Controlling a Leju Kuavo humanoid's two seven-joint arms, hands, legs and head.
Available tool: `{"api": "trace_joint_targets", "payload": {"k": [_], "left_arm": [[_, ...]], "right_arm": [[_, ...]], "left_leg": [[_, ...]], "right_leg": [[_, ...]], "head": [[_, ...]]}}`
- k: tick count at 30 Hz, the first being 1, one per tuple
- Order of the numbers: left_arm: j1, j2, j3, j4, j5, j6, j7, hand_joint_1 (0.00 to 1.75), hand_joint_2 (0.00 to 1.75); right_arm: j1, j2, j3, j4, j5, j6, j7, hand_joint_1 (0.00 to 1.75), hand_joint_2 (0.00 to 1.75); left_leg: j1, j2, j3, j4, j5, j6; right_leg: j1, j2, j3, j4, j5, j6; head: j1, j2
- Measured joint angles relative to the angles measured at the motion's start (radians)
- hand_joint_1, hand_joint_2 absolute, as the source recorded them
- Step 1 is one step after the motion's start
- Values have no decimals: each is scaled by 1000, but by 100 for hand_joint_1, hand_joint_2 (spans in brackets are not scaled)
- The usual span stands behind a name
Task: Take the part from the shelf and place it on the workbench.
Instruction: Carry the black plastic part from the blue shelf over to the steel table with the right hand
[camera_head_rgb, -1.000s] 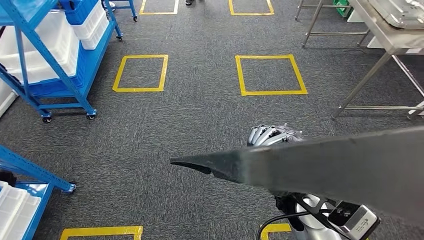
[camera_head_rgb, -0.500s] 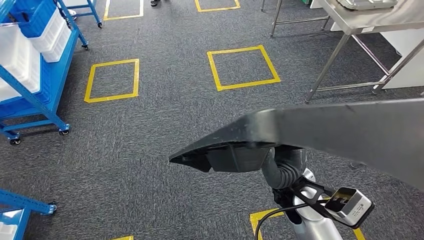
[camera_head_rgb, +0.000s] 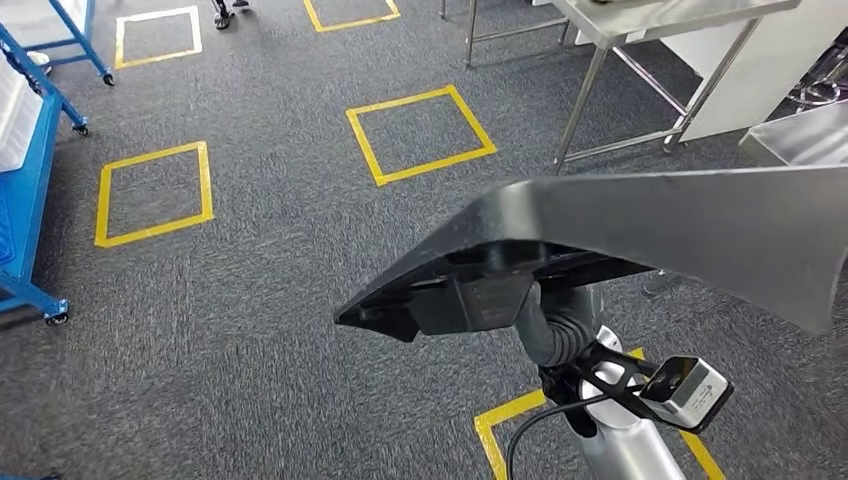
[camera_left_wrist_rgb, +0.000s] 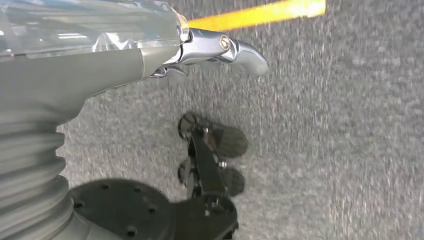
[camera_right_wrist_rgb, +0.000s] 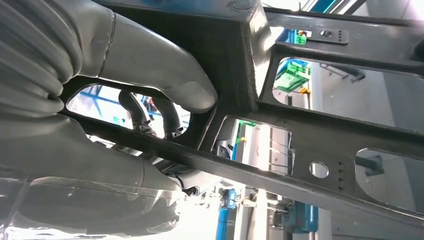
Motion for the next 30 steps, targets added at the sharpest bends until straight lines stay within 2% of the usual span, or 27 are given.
{"api": "trace_joint_targets", "payload": {"k": [1, 3, 4, 5, 6, 7, 8, 9, 10, 12, 13, 15, 16, 17, 18, 19, 20, 21, 22, 23, 24, 25, 26, 27, 28, 29, 30], "left_arm": [[-2, 0, 0, 0, 1, 1, -1, 0, 175], [-4, -1, 0, 0, 3, 3, -1, 0, 175], [-3, -2, 0, 0, 4, 4, -1, 0, 175], [0, -2, 0, 0, 4, 5, -1, 0, 175], [1, -2, 1, 0, 4, 6, -1, 0, 175], [2, -2, 1, 0, 4, 7, -1, 0, 175], [2, -2, 2, 0, 5, 7, -1, 0, 175], [1, -2, 2, 0, 5, 7, -1, 0, 175], [1, -2, 2, 0, 5, 7, -1, 0, 175], [0, -3, 2, 0, 6, 7, -1, 0, 175], [-1, -3, 2, 0, 6, 7, -1, 0, 175], [-2, -3, 3, 0, 7, 7, -1, 0, 175], [-4, -3, 3, 0, 7, 7, -1, 0, 175], [-5, -3, 4, 0, 7, 7, -1, 0, 175], [-6, -3, 4, 0, 7, 7, -1, 0, 175], [-6, -3, 4, 0, 7, 6, -1, 0, 175], [-4, -3, 4, 0, 6, 6, -1, 0, 175], [-2, -3, 4, 0, 5, 5, 0, 0, 175], [0, -3, 4, 0, 4, 4, 1, 0, 175], [1, -3, 4, 0, 2, 4, 3, 0, 175], [1, -3, 4, 0, 0, 3, 5, 0, 175], [1, -2, 4, 0, -1, 2, 7, 0, 175], [1, -1, 4, 0, -2, 0, 8, 0, 175], [1, 0, 4, 0, -3, -1, 9, 0, 175], [1, 0, 4, 0, -4, -3, 10, 0, 175], [0, 1, 4, 0, -4, -5, 10, 0, 175], [-1, 1, 4, 0, -5, -7, 10, 0, 175]], "right_arm": [[-2, 0, 1, 2, -1, 0, 0, 175, 175], [-10, 0, 3, 6, -2, -1, 0, 175, 175], [-14, 0, 5, 9, -2, -2, 0, 175, 175], [-17, 0, 7, 11, -2, -2, 0, 175, 175], [-17, 0, 9, 14, -2, -3, 0, 175, 175], [-16, 0, 10, 16, -2, -3, 0, 175, 175], [-15, 0, 11, 17, -2, -3, 0, 175, 175], [-15, 0, 12, 19, -2, -3, 0, 175, 175], [-16, 0, 12, 19, -2, -3, 0, 175, 175], [-18, 0, 14, 19, -2, -3, 0, 175, 175], [-19, 0, 14, 19, -2, -3, 0, 175, 175], [-19, 1, 15, 19, -2, -4, -1, 175, 175], [-18, 1, 16, 19, -2, -4, 0, 175, 175], [-19, 1, 16, 18, -1, -5, 0, 175, 175], [-20, 2, 16, 18, 1, -7, 0, 175, 175], [-21, 4, 16, 18, 4, -10, 0, 175, 175], [-21, 6, 16, 18, 6, -13, 0, 175, 175], [-21, 8, 16, 18, 8, -16, 0, 175, 175], [-19, 9, 16, 18, 10, -19, 0, 175, 175], [-18, 9, 16, 18, 10, -21, 0, 175, 175], [-16, 9, 16, 17, 11, -22, 0, 175, 175], [-14, 10, 16, 14, 12, -23, 0, 175, 175], [-13, 10, 16, 10, 12, -23, 0, 175, 175], [-12, 11, 15, 6, 12, -23, 0, 175, 175], [-12, 11, 15, 2, 12, -23, 0, 175, 175], [-9, 11, 14, -1, 12, -23, 0, 175, 175], [-5, 11, 12, -6, 12, -23, 0, 175, 175]], "left_leg": [[2, 12, 3, -9, 5, 5], [5, 41, 8, -26, 16, 17], [3, 56, 9, -29, 18, 20], [1, 70, 8, -29, 18, 22], [-1, 85, 7, -29, 17, 23], [-1, 99, 7, -28, 16, 22], [-1, 113, 7, -27, 14, 21], [0, 126, 7, -24, 12, 19], [0, 137, 7, -20, 9, 15], [-4, 154, 7, -10, 0, 5], [-6, 162, 7, -6, -4, -1], [-7, 180, 10, -4, -8, -11], [-5, 180, 11, -1, -13, -17], [-2, 166, 7, 12, -25, -23], [1, 145, -6, 45, -48, -28], [4, 119, -29, 100, -81, -32], [5, 100, -61, 172, -117, -34], [6, 92, -93, 243, -146, -35], [6, 88, -116, 289, -156, -35], [6, 86, -119, 295, -144, -34], [6, 82, -104, 257, -113, -31], [7, 71, -74, 190, -72, -28], [8, 46, -43, 118, -41, -24], [9, 23, -18, 61, -21, -21], [10, 6, -3, 28, -14, -18], [9, -2, 2, 15, -16, -16], [8, 7, 4, 10, -14, -12]], "right_leg": [[1, -7, -3, 3, -3, 5], [7, -58, -29, 56, -40, 13], [7, -92, -53, 110, -73, 16], [5, -112, -83, 175, -106, 19], [1, -122, -108, 231, -128, 22], [-2, -128, -121, 262, -133, 26], [-5, -133, -115, 255, -121, 29], [-7, -142, -89, 209, -93, 31], [-8, -160, -49, 138, -61, 32], [-2, -196, 12, 24, -27, 25], [2, -203, 23, 1, -24, 20], [5, -185, 19, -2, -24, 8], [3, -175, 19, -4, -22, 3], [1, -165, 20, -7, -20, -3], [-1, -156, 21, -9, -17, -8], [-2, -147, 21, -10, -16, -12], [-2, -136, 20, -10, -15, -14], [-1, -123, 19, -9, -14, -16], [0, -110, 19, -8, -14, -16], [1, -96, 19, -7, -14, -16], [1, -82, 20, -5, -14, -16], [1, -68, 20, -3, -14, -15], [1, -55, 19, -1, -14, -13], [1, -43, 17, 1, -14, -9], [0, -32, 13, 2, -12, -3], [-2, -21, 9, 1, -9, 4], [-3, -9, 6, -1, -4, 12]], "head": [[0, 0], [0, 0], [0, 0], [0, 0], [0, 0], [0, 0], [0, 0], [0, 0], [0, 0], [0, 0], [0, 0], [0, 0], [0, 0], [0, 0], [0, 0], [0, 0], [0, 0], [0, 0], [0, 0], [0, 0], [0, 0], [0, 0], [0, 0], [0, 0], [0, 0], [0, 0], [0, 0]]}}
